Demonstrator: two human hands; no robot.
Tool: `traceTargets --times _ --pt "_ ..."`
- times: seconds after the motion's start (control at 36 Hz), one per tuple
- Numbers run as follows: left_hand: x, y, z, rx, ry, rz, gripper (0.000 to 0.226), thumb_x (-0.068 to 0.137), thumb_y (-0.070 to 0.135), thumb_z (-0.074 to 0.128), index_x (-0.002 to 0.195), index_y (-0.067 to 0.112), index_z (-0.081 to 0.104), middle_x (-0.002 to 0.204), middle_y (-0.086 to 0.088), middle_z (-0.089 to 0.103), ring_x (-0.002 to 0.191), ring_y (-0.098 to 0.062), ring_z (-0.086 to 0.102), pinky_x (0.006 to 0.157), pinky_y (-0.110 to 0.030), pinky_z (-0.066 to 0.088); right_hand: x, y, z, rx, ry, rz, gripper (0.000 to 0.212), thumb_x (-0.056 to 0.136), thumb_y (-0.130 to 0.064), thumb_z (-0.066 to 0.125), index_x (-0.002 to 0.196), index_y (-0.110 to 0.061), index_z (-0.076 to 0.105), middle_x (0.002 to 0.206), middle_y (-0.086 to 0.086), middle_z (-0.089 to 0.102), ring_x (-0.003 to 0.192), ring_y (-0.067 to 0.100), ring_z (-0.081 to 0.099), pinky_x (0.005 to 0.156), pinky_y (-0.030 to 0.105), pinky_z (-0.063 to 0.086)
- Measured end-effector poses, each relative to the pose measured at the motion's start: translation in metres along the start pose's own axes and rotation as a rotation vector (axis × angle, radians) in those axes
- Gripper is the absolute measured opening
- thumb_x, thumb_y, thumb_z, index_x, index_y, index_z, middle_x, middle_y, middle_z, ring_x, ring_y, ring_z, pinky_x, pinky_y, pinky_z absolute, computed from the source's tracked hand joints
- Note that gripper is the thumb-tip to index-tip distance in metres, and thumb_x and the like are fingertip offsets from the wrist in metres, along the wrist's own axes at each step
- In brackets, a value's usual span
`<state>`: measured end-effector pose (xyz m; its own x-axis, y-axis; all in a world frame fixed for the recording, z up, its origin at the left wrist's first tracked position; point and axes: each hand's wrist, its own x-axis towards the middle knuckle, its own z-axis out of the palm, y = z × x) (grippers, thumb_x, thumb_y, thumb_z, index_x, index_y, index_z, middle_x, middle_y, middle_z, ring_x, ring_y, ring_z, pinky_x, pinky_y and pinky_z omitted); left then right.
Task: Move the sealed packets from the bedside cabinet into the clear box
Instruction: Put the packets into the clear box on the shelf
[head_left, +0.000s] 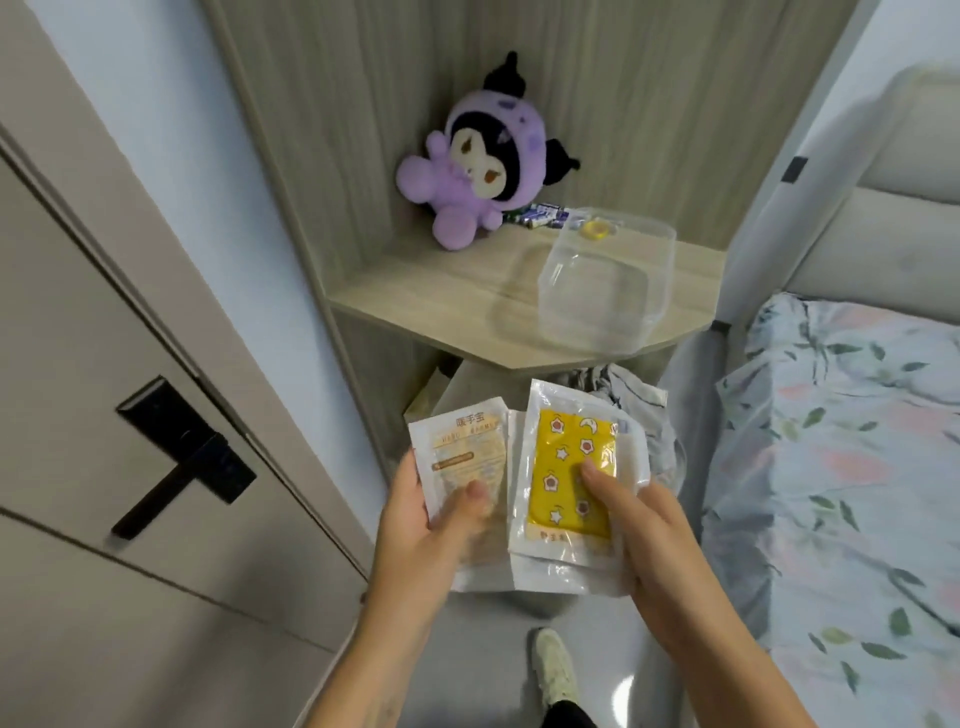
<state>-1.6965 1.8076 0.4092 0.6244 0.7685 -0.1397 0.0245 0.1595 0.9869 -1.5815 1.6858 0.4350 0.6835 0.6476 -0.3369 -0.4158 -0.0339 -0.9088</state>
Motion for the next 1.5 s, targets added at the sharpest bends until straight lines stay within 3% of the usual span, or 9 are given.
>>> traceTargets --times 0.19,0.39,0.58,0.72,0.89,1.06,1.19,1.33,1.5 --pt "0.060 0.033 0.085 -0.168 -0.122 -0.018 0.030 0.090 0.005 0.052 0.117 0.016 0.056 0.107 -0.006 0.072 0.094 -0.017 0.071 0.069 -0.026 0.057 0.064 -0.052 -0.045 -0.086 -0.104 -0.116 0.042 0.077 -0.028 0.062 0.117 -0.018 0.060 0.103 -0.001 0.074 0.096 0.017 0.070 0.084 0.031 0.057" --pt "0.094 0.062 0.143 -0.205 -0.175 -0.042 0.048 0.080 0.054 0.067 0.122 0.048 0.047 0.114 0.014 0.069 0.104 -0.006 0.066 0.092 -0.031 0.052 0.106 -0.089 -0.062 -0.125 -0.196 -0.197 0.056 0.082 -0.034 0.065 0.133 -0.022 0.044 0.111 -0.009 0.071 0.103 0.005 0.066 0.080 0.014 0.052" --pt "0.129 0.066 0.149 -0.216 -0.143 0.030 0.054 0.075 0.034 0.055 0.128 0.036 0.045 0.104 0.010 0.072 0.096 -0.007 0.069 0.075 -0.023 0.054 0.138 -0.119 -0.053 -0.056 -0.248 -0.260 0.064 0.073 -0.004 0.075 0.124 -0.024 0.041 0.104 -0.003 0.072 0.092 0.012 0.071 0.070 0.019 0.055" --pt "0.144 0.075 0.144 -0.331 -0.266 -0.030 0.063 0.071 0.011 0.057 0.131 0.026 0.046 0.107 -0.002 0.073 0.097 -0.018 0.070 0.073 -0.031 0.058 0.161 -0.132 -0.056 -0.097 -0.283 -0.223 0.077 0.058 -0.026 0.086 0.126 -0.019 0.049 0.107 0.005 0.071 0.096 0.022 0.070 0.073 0.026 0.056" --pt "0.170 0.094 0.146 -0.120 -0.402 0.019 0.051 0.088 0.024 0.056 0.133 0.038 0.036 0.120 0.014 0.066 0.114 -0.005 0.061 0.088 -0.021 0.051 0.189 -0.161 -0.056 -0.327 -0.319 -0.268 0.017 0.078 -0.022 0.074 0.088 -0.009 0.071 0.087 0.004 0.076 0.079 0.014 0.071 0.068 0.021 0.054" --pt "0.219 0.088 0.130 0.614 -0.021 0.337 0.036 0.096 0.027 0.049 0.131 0.028 0.049 0.135 0.017 0.030 0.125 0.005 0.028 0.095 -0.004 0.019 0.235 -0.203 -0.069 -0.545 -0.246 -0.246 0.021 0.076 -0.022 0.070 0.095 -0.013 0.068 0.090 0.000 0.076 0.083 0.015 0.072 0.076 0.026 0.058" --pt "0.245 0.058 0.128 0.837 -0.062 0.395 0.042 0.098 0.020 0.043 0.140 0.019 0.042 0.141 0.007 0.039 0.125 0.000 0.026 0.101 -0.007 0.013 0.277 -0.228 -0.076 -1.045 -0.345 -0.024 0.017 0.080 -0.027 0.074 0.087 -0.018 0.061 0.078 -0.013 0.068 0.071 0.002 0.065 0.065 0.012 0.050" --pt "0.245 0.039 0.144 0.670 -0.082 0.277 0.050 0.094 0.001 0.036 0.140 0.019 0.040 0.142 0.006 0.037 0.135 -0.010 0.031 0.107 -0.014 0.019 0.297 -0.210 -0.051 -1.584 -0.590 0.223 0.054 0.083 -0.037 0.070 0.126 -0.014 0.049 0.122 0.000 0.057 0.100 0.015 0.058 0.081 0.019 0.041" --pt "0.244 0.036 0.146 0.602 -0.036 0.285 0.052 0.094 -0.007 0.035 0.137 0.020 0.042 0.135 0.013 0.033 0.125 0.003 0.032 0.092 0.010 0.015 0.306 -0.170 -0.044 -1.433 -0.709 0.372 0.090 0.085 -0.034 0.069 0.148 -0.017 0.008 0.151 0.003 0.030 0.132 0.023 0.040 0.102 0.030 0.041"
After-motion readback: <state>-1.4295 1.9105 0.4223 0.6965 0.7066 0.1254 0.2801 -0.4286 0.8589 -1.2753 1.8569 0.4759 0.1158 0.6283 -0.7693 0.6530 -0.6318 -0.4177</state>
